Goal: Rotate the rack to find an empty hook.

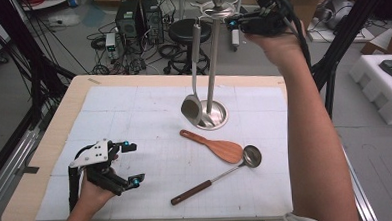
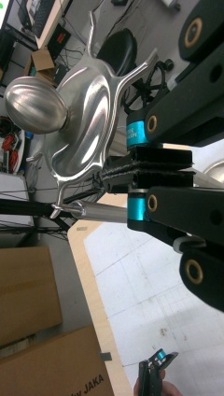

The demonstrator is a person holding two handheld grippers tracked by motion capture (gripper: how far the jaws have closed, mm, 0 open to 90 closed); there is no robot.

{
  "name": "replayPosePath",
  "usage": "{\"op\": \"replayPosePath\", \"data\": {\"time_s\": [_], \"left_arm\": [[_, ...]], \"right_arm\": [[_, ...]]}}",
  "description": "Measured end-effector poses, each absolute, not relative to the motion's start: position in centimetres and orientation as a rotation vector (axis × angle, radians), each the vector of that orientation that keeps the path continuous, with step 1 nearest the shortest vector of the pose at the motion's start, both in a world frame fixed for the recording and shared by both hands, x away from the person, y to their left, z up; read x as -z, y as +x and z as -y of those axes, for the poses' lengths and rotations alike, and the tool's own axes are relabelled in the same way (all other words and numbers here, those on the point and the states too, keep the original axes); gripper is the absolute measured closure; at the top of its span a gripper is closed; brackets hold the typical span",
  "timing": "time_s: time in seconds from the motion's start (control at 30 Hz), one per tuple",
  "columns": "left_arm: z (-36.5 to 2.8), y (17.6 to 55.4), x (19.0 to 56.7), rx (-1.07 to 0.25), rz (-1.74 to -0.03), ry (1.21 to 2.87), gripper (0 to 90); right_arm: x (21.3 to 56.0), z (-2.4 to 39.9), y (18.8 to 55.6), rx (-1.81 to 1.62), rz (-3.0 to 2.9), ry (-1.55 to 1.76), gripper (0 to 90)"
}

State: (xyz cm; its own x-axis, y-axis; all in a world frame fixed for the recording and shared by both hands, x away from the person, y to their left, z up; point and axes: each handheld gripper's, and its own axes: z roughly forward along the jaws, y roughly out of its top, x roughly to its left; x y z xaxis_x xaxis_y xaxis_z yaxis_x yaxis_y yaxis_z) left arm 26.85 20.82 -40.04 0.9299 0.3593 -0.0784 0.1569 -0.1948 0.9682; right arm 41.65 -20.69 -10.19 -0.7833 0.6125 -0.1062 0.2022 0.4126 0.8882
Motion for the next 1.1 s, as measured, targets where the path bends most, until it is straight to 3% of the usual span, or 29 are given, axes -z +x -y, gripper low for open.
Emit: {"op": "replayPosePath", "data": {"time_s": [1.1], "left_arm": [[-20.9,26.7,40.0,-0.193,-0.383,1.777,1.7]], "right_arm": [[9.9,21.8,41.2,-1.354,-2.236,0.712,89.5]]}}
